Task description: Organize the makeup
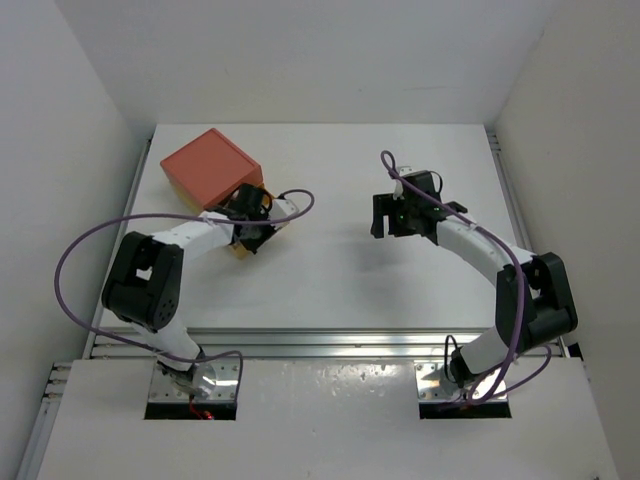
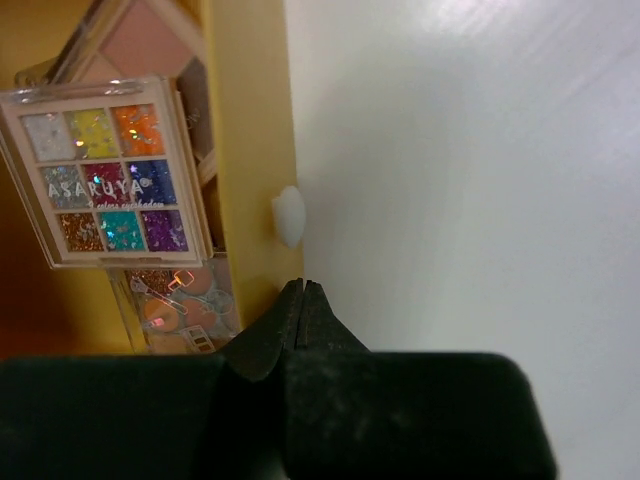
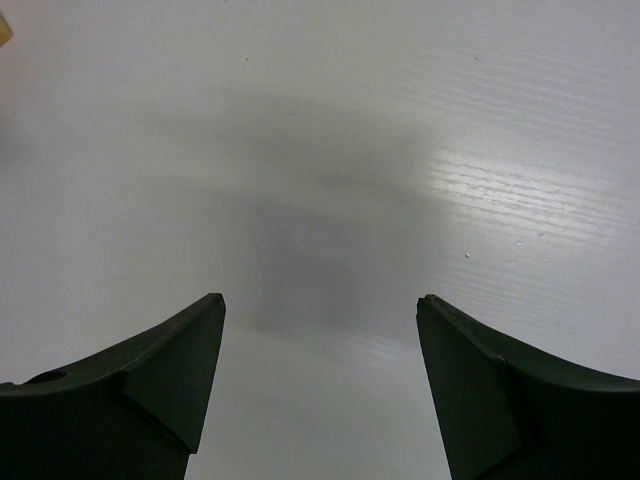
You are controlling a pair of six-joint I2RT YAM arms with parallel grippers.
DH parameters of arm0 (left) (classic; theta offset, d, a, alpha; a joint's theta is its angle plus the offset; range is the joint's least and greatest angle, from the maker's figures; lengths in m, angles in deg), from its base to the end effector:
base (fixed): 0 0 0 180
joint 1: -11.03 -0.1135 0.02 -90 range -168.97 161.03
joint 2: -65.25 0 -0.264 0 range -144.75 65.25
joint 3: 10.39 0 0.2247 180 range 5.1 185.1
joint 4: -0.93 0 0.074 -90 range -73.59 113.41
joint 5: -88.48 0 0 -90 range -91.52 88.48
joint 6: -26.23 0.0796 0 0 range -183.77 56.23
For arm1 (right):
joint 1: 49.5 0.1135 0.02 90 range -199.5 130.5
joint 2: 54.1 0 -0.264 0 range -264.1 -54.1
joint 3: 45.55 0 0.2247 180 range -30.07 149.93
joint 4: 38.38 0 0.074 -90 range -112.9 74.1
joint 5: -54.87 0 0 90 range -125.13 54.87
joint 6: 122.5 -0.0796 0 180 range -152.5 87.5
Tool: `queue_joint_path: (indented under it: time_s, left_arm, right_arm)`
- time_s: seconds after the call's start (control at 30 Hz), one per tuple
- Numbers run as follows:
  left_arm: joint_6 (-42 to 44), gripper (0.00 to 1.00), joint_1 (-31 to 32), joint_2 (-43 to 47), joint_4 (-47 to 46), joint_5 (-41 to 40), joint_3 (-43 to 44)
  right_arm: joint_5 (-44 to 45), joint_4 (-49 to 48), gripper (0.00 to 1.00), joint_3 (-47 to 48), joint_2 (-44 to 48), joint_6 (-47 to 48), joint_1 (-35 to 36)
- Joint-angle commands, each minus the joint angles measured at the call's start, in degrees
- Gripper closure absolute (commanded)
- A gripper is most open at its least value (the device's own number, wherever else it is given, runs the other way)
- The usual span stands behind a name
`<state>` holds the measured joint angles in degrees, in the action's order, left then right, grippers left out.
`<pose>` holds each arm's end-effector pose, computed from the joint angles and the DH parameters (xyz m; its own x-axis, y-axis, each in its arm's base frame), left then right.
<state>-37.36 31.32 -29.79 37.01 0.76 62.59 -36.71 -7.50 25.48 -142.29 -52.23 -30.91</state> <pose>0.3108 -0.1183 0.1617 -0.5506 0.6774 -0.4878 0.6823 0.7019 0.2045 0.3112 0.1070 0.1969 -0.7769 0.0947 -0.6224 -0.0785 0.9663 0.2450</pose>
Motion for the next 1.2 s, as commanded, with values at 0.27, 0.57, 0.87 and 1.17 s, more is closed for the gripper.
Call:
queue_joint_path:
  time_s: [0.27, 0.57, 0.87, 1.17]
  left_arm:
    - [-9.18, 1.0, -4.12, -4.62, -6.36, -1.31, 4.99]
    - [-7.34, 1.0, -4.65, -6.99, -12.95, -12.13, 5.52]
    - [-6.81, 1.0, -4.13, -7.0, -14.8, -13.63, 6.04]
    - [-4.09, 0.99, -1.32, -0.08, -7.24, -2.66, 7.19]
  right_arm:
    - [1.5, 1.03, 0.22, 2.46, 0.29, 0.92, -0.4]
    - [1.5, 1.48, 0.21, 2.63, 0.82, 1.36, -0.75]
    - [1.5, 1.74, 0.21, 2.81, 0.47, 1.36, -0.92]
    - [1.41, 3.14, 0.18, 4.74, -0.76, 3.97, 0.13]
